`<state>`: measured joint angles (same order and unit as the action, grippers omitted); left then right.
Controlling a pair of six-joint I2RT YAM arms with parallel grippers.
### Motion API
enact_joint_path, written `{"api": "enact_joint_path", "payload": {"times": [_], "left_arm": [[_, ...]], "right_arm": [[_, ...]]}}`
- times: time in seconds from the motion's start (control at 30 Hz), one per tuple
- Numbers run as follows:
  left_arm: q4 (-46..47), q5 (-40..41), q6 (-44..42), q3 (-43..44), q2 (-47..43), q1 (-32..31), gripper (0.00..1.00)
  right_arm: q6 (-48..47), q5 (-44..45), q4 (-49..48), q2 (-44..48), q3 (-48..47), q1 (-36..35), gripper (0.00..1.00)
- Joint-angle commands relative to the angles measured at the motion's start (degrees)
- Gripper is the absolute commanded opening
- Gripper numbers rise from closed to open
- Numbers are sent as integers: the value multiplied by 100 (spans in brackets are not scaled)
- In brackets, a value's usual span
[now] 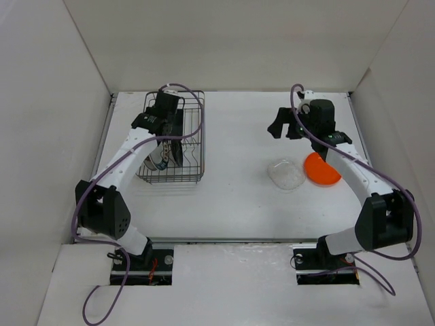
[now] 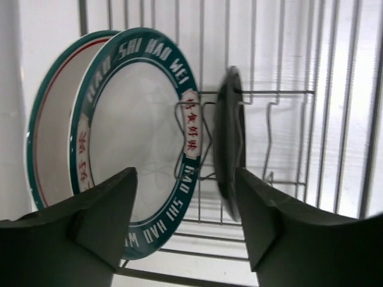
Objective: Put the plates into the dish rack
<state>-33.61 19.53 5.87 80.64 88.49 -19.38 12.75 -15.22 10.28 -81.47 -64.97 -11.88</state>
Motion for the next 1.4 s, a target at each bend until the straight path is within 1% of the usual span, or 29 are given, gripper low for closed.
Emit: {"api": "enact_joint_path", "payload": {"times": [0.0, 0.07, 0.1, 0.2, 0.23, 0.27, 0.33, 0.37, 0.43, 0.47, 0.5, 0.6, 0.7, 0.73, 0.87, 0.97, 1.03, 1.1, 1.17, 1.23, 1.3, 1.33, 1.37], "left_arm": [[-198, -642, -103, 583, -69, 22, 66], [-199, -853, -208, 759, -69, 22, 74], [-269, -915, -261, 969, -69, 22, 82], [-340, -1346, -350, 1417, -121, 22, 92], [-418, -1555, -402, 1506, -121, 22, 94], [-471, -1688, -402, 1577, -121, 22, 96], [-472, -1847, -455, 1656, -121, 22, 99], [-532, -2013, -525, 1657, -121, 22, 99], [-586, -2181, -630, 1657, -174, 22, 100], [-586, -2312, -735, 1657, -174, 22, 100], [-586, -2313, -736, 1570, -174, 22, 100], [-586, -2444, -859, 1516, -174, 22, 100], [-586, -2567, -912, 1402, -235, 22, 100], [-586, -2620, -912, 1402, -235, 22, 100], [-586, -2691, -965, 1349, -297, 22, 100], [-586, -2796, -965, 1349, -350, 22, 100], [-586, -2797, -965, 1349, -402, 22, 100], [-586, -2797, -965, 1296, -463, 22, 100], [-533, -2797, -965, 1296, -464, 22, 100], [-533, -2797, -965, 1296, -464, 22, 100], [-533, -2797, -965, 1296, -411, 22, 100], [-533, -2797, -965, 1296, -411, 22, 100], [-533, -2797, -965, 1296, -411, 22, 100]], "right_arm": [[-361, -323, 141, -106, 396, 387, 100], [-432, -87, 88, -106, 659, 511, 100], [-432, 10, 88, -106, 722, 581, 100], [-659, 90, -17, -228, 793, 643, 95], [-765, -23, -18, -316, 793, 721, 94], [-896, -346, -18, -412, 715, 853, 91], [-1186, -700, -70, -693, 600, 1011, 87], [-1301, -1015, -70, -747, 600, 1082, 86], [-1599, -1106, -70, -808, 600, 1196, 84], [-1679, -1045, 17, -809, 530, 1197, 84], [-1680, -887, 18, -809, 529, 1197, 86], [-1838, -746, 88, -809, 468, 1249, 86], [-1838, -745, 88, -1124, 468, 1249, 85], [-1838, -876, 149, -1221, 415, 1197, 81], [-1838, -561, 219, -1546, 415, 969, 81], [-1786, -482, 220, -1793, 363, 968, 81], [-1785, -429, 377, -1907, 301, 968, 75], [-1785, -429, 500, -1969, 230, 968, 75], [-1785, -429, 562, -1969, 178, 968, 72], [-1732, -376, 685, -1969, 178, 968, 66], [-1732, -376, 765, -2022, 178, 968, 56], [-1732, -376, 826, -2083, 178, 968, 54], [-1680, -376, 826, -2083, 178, 968, 54]]}}
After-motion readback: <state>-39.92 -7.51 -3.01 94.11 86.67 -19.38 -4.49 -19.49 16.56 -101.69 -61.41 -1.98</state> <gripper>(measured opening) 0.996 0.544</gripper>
